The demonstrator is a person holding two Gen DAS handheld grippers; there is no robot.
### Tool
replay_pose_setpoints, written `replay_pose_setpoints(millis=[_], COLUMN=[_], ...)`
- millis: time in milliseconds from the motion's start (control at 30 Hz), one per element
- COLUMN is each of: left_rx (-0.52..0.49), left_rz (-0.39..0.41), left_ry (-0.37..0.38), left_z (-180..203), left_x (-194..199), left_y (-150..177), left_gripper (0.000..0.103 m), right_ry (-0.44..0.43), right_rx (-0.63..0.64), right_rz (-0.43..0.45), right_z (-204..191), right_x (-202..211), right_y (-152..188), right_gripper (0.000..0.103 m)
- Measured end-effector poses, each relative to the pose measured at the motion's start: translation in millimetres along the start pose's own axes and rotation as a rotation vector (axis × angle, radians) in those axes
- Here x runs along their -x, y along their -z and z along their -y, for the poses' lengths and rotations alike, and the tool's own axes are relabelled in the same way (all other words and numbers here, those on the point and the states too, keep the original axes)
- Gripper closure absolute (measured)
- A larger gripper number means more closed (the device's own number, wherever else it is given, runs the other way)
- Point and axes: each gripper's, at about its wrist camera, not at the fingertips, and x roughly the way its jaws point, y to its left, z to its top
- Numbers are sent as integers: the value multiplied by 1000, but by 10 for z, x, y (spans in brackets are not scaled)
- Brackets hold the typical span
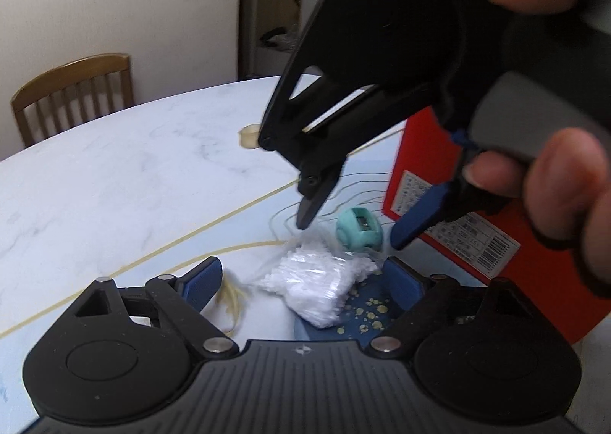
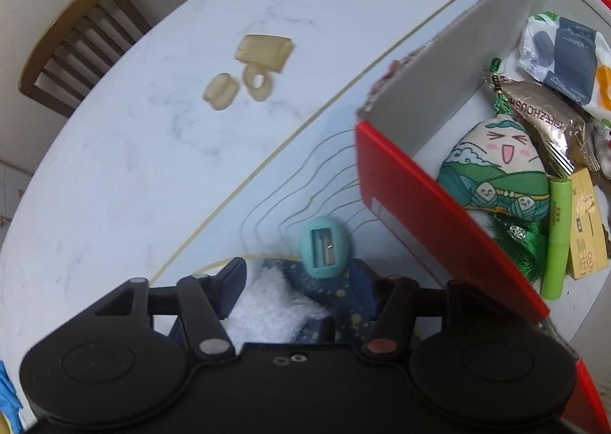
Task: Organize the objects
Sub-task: 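Lower the left tool to the white foam bag while the right tool reaches the teal sharpener, then close the left tool on the foam bag while the right tool grasps the teal sharpener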
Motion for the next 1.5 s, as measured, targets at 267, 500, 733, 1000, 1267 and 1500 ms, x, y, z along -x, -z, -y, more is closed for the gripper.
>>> replay_pose_setpoints(millis=[267,500,733,1000,1267,1500], left_rx=[6,47,55,82,171,203], left_rz=[-13,-8,-12,-14,-20,-29], left_ry=[31,44,52,42,-13,-64], left_z=[-29,-82,-74,-70,-236,-351], left_x=[-77,-59,-24,83,275,391], left_y=[4,-20,-7,44,147,130], left_gripper=[30,48,68,74,75,75], right_ry=[4,-9,-29,-56,-46,-86], right_rx=[-18,-31,-39,-63,-29,8], right_rz=[-6,3,10,15,23,38], right_z=[30,74,110,193,233,264], right_x=[-113,-141,-165,-153,-217,-127], right_y=[-43,-70,-82,-55,-41,-11], right_gripper=[53,60,60,63,78,78])
